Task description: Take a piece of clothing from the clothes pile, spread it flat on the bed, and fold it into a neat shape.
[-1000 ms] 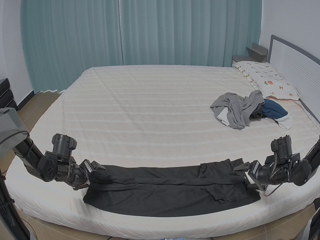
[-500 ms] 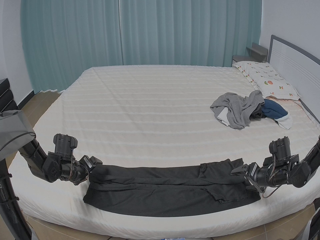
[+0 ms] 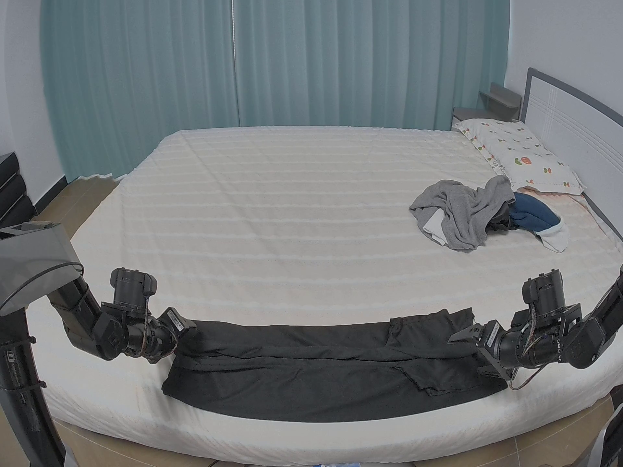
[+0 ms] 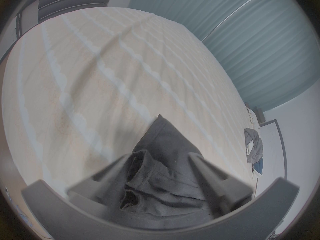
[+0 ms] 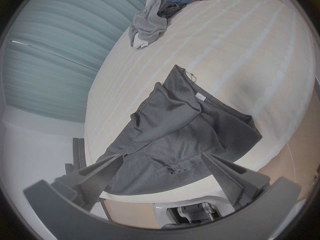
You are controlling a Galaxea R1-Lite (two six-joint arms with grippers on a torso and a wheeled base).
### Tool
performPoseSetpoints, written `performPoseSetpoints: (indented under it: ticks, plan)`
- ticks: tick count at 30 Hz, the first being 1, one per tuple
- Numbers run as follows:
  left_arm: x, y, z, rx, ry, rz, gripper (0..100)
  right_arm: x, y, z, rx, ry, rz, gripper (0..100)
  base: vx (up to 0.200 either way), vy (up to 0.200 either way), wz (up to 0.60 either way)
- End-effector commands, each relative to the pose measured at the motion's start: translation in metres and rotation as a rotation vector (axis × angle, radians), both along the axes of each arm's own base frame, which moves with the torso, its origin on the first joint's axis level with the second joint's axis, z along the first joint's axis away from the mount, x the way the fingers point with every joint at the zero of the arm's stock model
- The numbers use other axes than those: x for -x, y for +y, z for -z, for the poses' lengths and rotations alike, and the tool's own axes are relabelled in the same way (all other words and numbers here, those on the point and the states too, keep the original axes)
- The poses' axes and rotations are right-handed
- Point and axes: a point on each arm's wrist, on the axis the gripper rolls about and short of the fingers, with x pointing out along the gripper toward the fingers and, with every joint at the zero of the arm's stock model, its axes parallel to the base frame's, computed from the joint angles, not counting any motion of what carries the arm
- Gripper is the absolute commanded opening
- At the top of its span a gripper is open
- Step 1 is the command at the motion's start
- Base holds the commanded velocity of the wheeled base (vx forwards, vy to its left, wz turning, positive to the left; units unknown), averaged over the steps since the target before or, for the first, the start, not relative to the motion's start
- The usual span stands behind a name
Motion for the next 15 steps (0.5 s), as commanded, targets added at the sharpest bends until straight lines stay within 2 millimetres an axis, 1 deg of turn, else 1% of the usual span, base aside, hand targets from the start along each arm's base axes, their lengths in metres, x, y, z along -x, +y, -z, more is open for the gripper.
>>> performPoseSetpoints:
  ticks: [1,6,8,11,12,13,15]
  plan:
    - [0.000,0.005,0.001,0.000,-0.005,-0.017,0,-0.001,0.001,0.001,-0.012,0.008,0.014,100,0.000,0.000,0.00]
    - [0.000,0.004,0.000,0.007,-0.018,-0.021,0,-0.002,0.005,0.000,-0.027,0.013,0.018,100,0.000,0.000,0.00]
    - [0.000,0.004,-0.004,0.013,-0.031,-0.027,0,-0.001,0.006,0.001,-0.031,0.018,0.018,100,0.000,0.000,0.00]
    - [-0.002,0.006,-0.021,0.041,-0.084,-0.057,0,-0.004,0.009,-0.001,-0.044,0.017,0.023,100,0.000,0.000,0.00]
    - [-0.002,0.006,-0.021,0.045,-0.083,-0.061,0,-0.005,0.010,-0.001,-0.046,0.019,0.025,100,0.000,0.000,0.00]
    - [-0.001,0.006,-0.027,0.063,-0.100,-0.075,0,-0.008,0.012,-0.001,-0.054,0.020,0.033,100,0.000,0.000,0.00]
    - [-0.001,0.006,-0.032,0.077,-0.114,-0.087,0,-0.012,0.013,0.000,-0.054,0.022,0.050,100,0.000,0.000,0.00]
